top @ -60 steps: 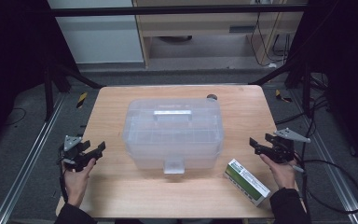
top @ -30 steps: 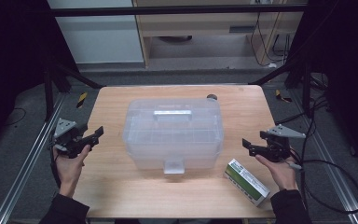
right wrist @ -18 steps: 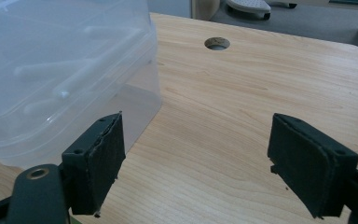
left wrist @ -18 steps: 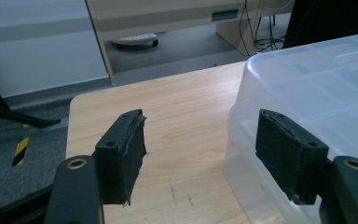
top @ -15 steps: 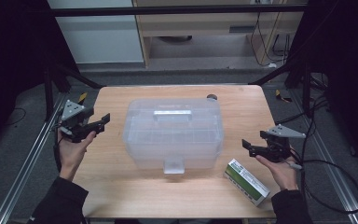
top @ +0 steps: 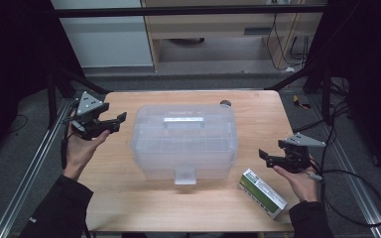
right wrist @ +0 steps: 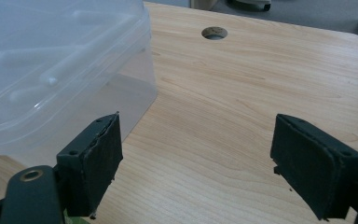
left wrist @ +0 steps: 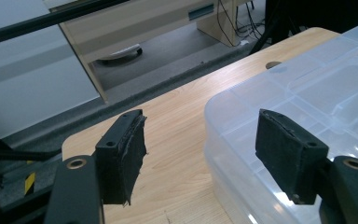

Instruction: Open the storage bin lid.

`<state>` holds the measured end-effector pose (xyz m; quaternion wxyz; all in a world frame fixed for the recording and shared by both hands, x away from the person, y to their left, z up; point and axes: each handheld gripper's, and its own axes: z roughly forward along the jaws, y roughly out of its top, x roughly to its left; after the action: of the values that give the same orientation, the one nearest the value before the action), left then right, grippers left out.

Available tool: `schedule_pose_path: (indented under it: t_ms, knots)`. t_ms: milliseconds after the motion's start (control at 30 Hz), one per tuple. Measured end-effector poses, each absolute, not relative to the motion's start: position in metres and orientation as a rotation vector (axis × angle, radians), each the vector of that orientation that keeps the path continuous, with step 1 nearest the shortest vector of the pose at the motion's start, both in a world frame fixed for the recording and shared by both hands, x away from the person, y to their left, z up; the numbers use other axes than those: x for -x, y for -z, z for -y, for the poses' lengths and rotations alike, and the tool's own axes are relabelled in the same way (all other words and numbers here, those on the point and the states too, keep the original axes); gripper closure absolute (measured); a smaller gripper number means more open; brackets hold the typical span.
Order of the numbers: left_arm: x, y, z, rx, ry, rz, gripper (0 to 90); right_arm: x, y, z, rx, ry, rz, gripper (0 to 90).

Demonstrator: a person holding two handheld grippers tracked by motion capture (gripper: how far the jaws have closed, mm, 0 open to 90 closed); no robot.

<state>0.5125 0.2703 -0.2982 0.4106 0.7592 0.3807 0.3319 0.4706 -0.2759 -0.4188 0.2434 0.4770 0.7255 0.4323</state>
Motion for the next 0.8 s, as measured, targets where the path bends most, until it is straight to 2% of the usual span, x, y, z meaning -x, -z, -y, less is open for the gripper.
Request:
schedule_pose_path:
  t_ms: [800]
  knots:
    - [-0.522,0.270,-0.229,-2.166,-0.777,-0.695,42.6,-0.468,0.417,0.276,-1.230,-1.168,-2.029,19.6]
